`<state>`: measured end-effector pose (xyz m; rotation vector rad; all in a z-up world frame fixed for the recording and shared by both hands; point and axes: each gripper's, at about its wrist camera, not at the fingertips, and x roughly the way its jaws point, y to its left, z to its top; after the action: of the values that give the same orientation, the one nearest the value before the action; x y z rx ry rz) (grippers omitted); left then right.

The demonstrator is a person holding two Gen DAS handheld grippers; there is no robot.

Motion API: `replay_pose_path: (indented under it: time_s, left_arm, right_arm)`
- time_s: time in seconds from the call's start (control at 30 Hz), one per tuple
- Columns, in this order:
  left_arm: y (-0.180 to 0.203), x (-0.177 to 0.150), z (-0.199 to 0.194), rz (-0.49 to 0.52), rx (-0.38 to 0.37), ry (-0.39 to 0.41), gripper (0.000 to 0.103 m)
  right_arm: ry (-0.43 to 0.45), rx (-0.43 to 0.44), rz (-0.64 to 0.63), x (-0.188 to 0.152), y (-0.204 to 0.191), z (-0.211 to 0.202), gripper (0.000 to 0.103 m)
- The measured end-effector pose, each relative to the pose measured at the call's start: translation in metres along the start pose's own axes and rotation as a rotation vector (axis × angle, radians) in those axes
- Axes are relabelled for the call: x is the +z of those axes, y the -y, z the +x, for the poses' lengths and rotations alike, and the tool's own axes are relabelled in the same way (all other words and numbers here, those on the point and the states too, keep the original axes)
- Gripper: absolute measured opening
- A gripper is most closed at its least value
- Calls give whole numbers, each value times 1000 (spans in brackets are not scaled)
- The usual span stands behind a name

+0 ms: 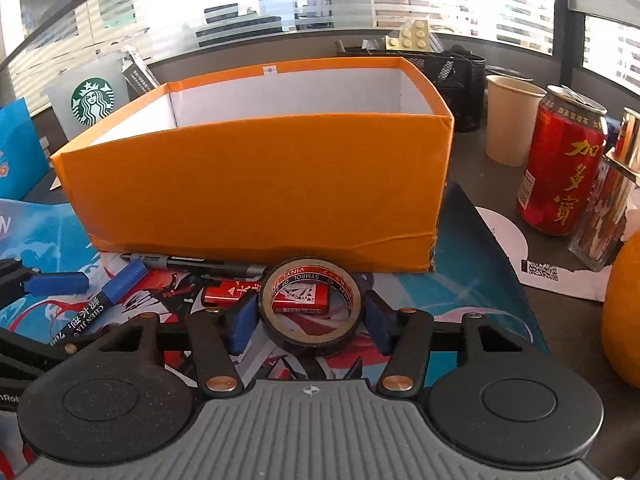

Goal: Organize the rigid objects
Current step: 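Grasp the black-and-white tape roll with the right gripper while the left grasps a blue marker, then carry the tape roll and blue marker with both grippers over the box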

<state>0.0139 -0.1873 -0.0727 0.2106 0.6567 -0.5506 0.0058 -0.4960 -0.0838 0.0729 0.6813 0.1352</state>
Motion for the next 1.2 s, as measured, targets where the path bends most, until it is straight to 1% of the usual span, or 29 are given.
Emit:
replay_pose_path:
  time_s: [0.03, 0.07, 0.1, 0.17, 0.3, 0.4, 0.47, 0.87, 1.2]
  left_arm:
    - [0, 0, -1, -2, 2, 2, 54]
    - [-1, 0, -2, -5, 7, 5, 42]
    - [-1, 0, -3, -8, 11, 8, 27]
    - [-2, -1, -5, -16, 22, 9, 11]
    - [0, -2, -8, -23, 40, -3, 10]
    - [-1, -2, -12, -37, 20, -18, 10]
    - [0, -1, -18, -45, 9, -12, 10]
    - [-2, 25, -66, -63, -17, 90, 10]
    - [-4, 61, -94, -44, -19, 183, 10]
  right_arm:
    - [1, -4, 2, 0, 0, -1, 53]
    - [3, -8, 1, -1, 1, -2, 53]
    - [4, -12, 0, -1, 1, -3, 53]
    - [12, -18, 5, -2, 2, -7, 53]
    - [32, -31, 10, -2, 4, -15, 53]
    - [45, -39, 6, -3, 4, -22, 53]
    - [56, -45, 0, -3, 4, -28, 53]
    - [118, -40, -22, 3, -4, -56, 53]
    - [195, -21, -71, 26, -19, -82, 53]
